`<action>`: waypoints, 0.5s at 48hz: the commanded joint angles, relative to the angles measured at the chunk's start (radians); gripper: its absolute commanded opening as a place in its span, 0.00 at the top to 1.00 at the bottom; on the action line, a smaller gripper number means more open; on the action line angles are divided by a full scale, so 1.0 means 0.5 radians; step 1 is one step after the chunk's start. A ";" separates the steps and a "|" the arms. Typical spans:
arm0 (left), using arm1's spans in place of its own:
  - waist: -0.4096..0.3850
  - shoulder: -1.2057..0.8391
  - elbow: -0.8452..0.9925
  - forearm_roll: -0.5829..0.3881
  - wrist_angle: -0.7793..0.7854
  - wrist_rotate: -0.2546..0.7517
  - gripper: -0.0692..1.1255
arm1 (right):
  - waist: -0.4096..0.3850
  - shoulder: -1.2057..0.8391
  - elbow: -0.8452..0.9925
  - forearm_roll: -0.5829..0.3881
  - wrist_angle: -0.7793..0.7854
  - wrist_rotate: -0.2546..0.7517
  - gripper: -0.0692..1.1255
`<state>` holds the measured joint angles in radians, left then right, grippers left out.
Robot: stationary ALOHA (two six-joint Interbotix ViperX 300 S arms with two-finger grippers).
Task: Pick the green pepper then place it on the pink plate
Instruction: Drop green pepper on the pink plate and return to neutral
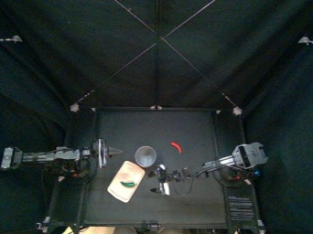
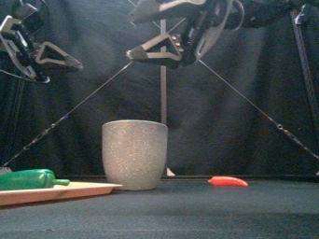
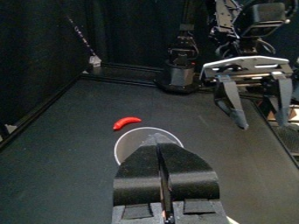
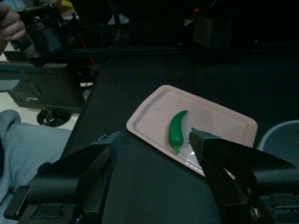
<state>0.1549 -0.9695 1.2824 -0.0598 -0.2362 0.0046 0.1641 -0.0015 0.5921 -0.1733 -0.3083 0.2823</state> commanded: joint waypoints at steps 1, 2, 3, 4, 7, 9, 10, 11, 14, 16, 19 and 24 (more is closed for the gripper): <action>0.006 0.003 -0.018 0.009 -0.009 0.000 0.83 | -0.043 -0.153 0.110 -0.037 -0.120 -0.003 0.13; 0.006 0.003 -0.018 0.009 -0.009 0.000 0.83 | -0.055 -0.172 0.129 -0.046 -0.129 -0.003 0.13; 0.006 0.003 -0.018 0.009 -0.009 0.000 0.83 | -0.064 -0.184 0.153 -0.055 -0.141 -0.003 0.13; 0.006 0.006 -0.018 0.009 -0.009 0.000 0.83 | -0.077 -0.199 0.175 -0.064 -0.147 -0.003 0.13; 0.006 0.003 -0.018 0.009 -0.009 0.000 0.83 | -0.114 -0.239 0.230 -0.074 -0.166 0.000 0.13; 0.006 0.003 -0.021 0.009 -0.009 0.000 0.83 | -0.144 -0.264 0.261 -0.077 -0.172 0.000 0.13; 0.006 0.003 -0.021 0.009 -0.009 0.000 0.83 | -0.153 -0.276 0.276 -0.077 -0.175 0.003 0.13; 0.006 0.003 -0.021 0.009 -0.009 0.000 0.83 | -0.172 -0.295 0.301 -0.080 -0.178 0.003 0.13; 0.006 0.003 -0.025 0.009 -0.009 0.000 0.83 | -0.193 -0.334 0.344 -0.067 -0.178 0.003 0.13; 0.006 0.003 -0.025 0.006 -0.009 0.000 0.83 | -0.199 -0.359 0.368 -0.067 -0.181 0.009 0.13; 0.006 0.003 -0.025 0.003 -0.012 -0.003 0.83 | -0.209 -0.396 0.405 -0.055 -0.184 0.015 0.13; 0.006 0.003 -0.037 0.003 -0.012 -0.003 0.83 | -0.212 -0.454 0.448 -0.031 -0.196 0.012 0.13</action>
<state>0.1549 -0.9710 1.2870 -0.0598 -0.2362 0.0046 0.0614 -0.1795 0.8145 -0.1963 -0.3942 0.2884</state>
